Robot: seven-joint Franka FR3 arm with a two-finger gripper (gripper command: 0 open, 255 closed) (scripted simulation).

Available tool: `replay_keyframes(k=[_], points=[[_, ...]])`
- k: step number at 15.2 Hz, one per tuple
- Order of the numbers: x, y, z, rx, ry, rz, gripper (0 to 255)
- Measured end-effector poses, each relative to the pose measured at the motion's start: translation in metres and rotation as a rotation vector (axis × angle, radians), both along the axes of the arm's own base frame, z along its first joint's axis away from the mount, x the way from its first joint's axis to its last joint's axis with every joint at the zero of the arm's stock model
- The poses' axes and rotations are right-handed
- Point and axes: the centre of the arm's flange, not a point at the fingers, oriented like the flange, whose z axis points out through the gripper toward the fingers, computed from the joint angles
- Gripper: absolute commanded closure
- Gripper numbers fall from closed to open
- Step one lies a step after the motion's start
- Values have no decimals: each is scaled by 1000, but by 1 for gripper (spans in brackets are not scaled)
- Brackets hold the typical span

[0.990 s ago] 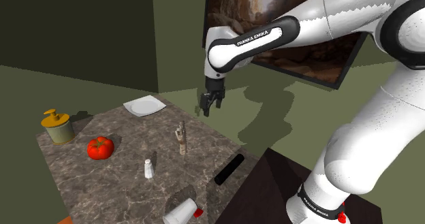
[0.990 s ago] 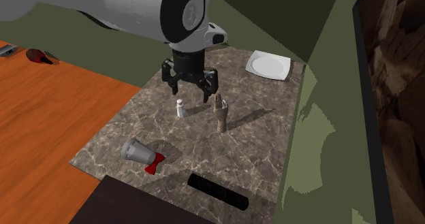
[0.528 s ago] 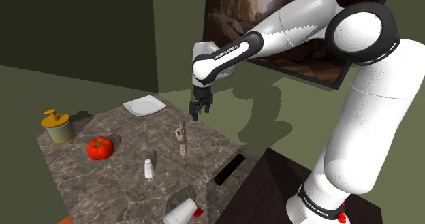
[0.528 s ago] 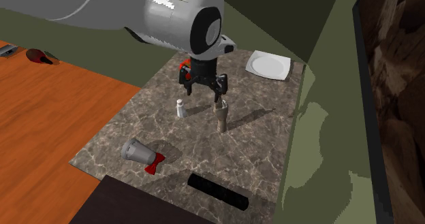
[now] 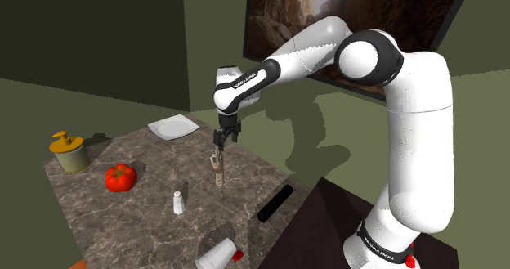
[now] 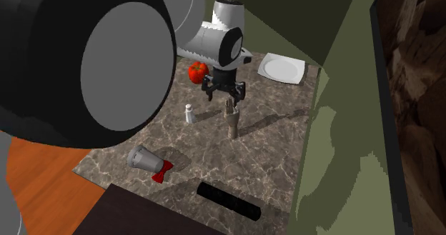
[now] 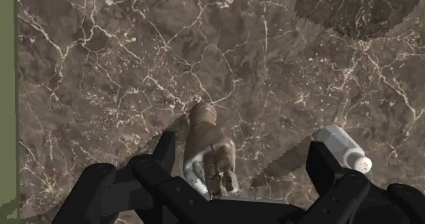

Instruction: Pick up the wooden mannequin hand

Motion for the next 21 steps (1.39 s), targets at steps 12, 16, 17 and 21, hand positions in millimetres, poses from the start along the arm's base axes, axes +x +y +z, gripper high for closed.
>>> replay_keyframes(k=[12, 16, 17, 21], points=[[103, -11, -106, -4, 9, 7, 0], [104, -11, -127, -4, 9, 8, 0], [103, -10, -133, -4, 9, 8, 0], [104, -11, -140, -4, 7, 8, 255]])
